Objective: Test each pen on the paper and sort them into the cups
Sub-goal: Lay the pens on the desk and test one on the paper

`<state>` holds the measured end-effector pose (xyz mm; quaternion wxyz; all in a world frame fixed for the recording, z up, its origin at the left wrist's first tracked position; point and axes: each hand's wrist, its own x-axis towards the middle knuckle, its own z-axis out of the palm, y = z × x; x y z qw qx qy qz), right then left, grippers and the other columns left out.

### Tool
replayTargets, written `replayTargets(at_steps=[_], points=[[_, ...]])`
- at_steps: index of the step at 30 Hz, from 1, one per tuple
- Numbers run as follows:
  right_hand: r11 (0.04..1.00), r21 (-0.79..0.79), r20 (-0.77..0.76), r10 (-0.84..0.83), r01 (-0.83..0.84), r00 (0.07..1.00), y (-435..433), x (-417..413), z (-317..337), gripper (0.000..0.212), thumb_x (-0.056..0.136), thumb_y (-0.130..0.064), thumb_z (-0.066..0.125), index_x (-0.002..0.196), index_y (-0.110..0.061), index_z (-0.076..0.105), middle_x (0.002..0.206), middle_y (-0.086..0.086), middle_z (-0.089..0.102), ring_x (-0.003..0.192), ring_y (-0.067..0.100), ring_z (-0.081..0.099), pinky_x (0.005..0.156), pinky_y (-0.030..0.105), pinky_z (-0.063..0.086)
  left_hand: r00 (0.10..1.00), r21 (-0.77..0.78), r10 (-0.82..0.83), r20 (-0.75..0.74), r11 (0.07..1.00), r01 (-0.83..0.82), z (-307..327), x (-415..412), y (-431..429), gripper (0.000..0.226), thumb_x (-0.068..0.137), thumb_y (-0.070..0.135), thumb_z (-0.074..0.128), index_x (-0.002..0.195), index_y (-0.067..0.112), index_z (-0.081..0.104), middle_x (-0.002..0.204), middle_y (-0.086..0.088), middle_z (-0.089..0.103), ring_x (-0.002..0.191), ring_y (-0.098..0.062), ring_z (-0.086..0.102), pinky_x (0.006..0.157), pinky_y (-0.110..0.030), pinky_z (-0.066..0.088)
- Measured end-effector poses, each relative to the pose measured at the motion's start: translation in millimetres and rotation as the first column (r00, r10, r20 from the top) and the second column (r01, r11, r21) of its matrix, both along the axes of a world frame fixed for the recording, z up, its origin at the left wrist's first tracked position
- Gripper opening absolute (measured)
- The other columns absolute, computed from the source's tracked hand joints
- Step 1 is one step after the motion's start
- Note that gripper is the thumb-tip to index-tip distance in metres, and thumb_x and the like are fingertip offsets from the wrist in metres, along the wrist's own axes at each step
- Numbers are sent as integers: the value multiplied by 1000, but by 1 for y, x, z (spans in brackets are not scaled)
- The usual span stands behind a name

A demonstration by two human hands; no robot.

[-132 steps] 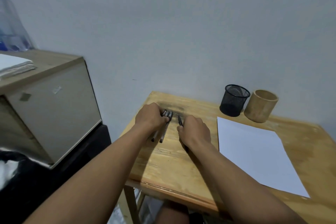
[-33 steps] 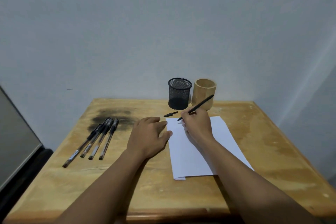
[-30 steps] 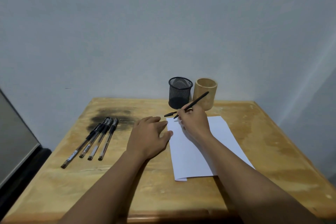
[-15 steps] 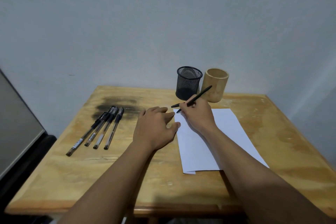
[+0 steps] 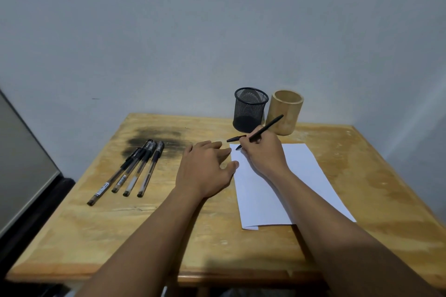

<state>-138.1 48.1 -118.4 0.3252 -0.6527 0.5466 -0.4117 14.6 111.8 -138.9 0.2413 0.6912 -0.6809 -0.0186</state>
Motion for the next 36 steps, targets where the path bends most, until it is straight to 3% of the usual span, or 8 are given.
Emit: replayTargets(at_steps=[4, 8, 14, 16, 21, 28, 33, 36], points=[[1000, 11, 4, -14, 14, 1000, 0, 0, 0, 12, 91, -20, 67, 83, -11, 66, 68, -4, 68, 62, 8, 66, 56, 22, 50, 1000, 0, 0, 2, 1000, 0, 0, 0, 0, 55, 83, 64, 49, 128, 36, 66, 143, 7, 57, 136, -18, 46, 113, -51, 33], [999, 8, -14, -36, 36, 999, 0, -1, 0, 13, 91, -19, 66, 85, -9, 68, 67, -6, 67, 57, 0, 64, 49, 11, 43, 1000, 2, 2, 4, 1000, -2, 1, 0, 0, 55, 84, 64, 50, 129, 36, 65, 143, 7, 57, 136, -18, 46, 113, -51, 33], [996, 42, 27, -75, 74, 997, 0, -1, 0, 20, 92, -17, 63, 81, -1, 68, 64, 6, 69, 55, 18, 63, 39, 11, 41, 1000, -15, -6, 5, 1000, 6, -1, 0, 1, 53, 83, 63, 49, 127, 38, 66, 141, 8, 59, 133, -18, 48, 110, -49, 35], [996, 45, 38, -73, 71, 997, -1, 1, 0, 20, 93, -19, 63, 83, -2, 68, 66, 7, 70, 58, 22, 66, 40, 12, 43, 1000, -6, -6, 10, 1000, 6, -1, 0, 1, 54, 84, 64, 48, 128, 39, 64, 141, 9, 58, 133, -17, 47, 111, -49, 34], [998, 46, 10, -44, 43, 999, -1, -2, 2, 11, 89, -17, 67, 81, -10, 65, 70, 0, 67, 64, 10, 63, 54, 23, 47, 1000, 1, 0, 14, 1000, 0, 1, 0, 2, 55, 84, 64, 47, 130, 39, 64, 142, 10, 57, 134, -16, 46, 112, -49, 32], [993, 75, 147, -97, 87, 984, -2, -2, 2, 13, 90, -20, 68, 86, -7, 69, 75, 5, 70, 74, 20, 68, 65, 34, 56, 1000, 32, 2, 13, 999, -2, 2, -1, 2, 56, 84, 64, 46, 132, 39, 62, 144, 10, 56, 135, -17, 45, 113, -50, 32], [997, 53, 238, -68, 57, 969, 0, -6, 10, 15, 91, -23, 69, 90, -8, 69, 76, 3, 69, 71, 13, 65, 61, 21, 48, 999, 47, 8, -33, 999, -6, 4, -1, 1, 53, 84, 63, 51, 129, 39, 64, 142, 12, 57, 134, -16, 45, 113, -49, 31], [993, 98, 275, -88, 63, 957, -1, -8, 11, 18, 93, -25, 66, 89, -8, 67, 73, 6, 66, 65, 16, 61, 53, 22, 46, 998, 17, 25, -57, 1000, -24, 9, -3, -1, 45, 85, 59, 51, 120, 36, 70, 131, 13, 65, 126, -18, 53, 106, -47, 40]])
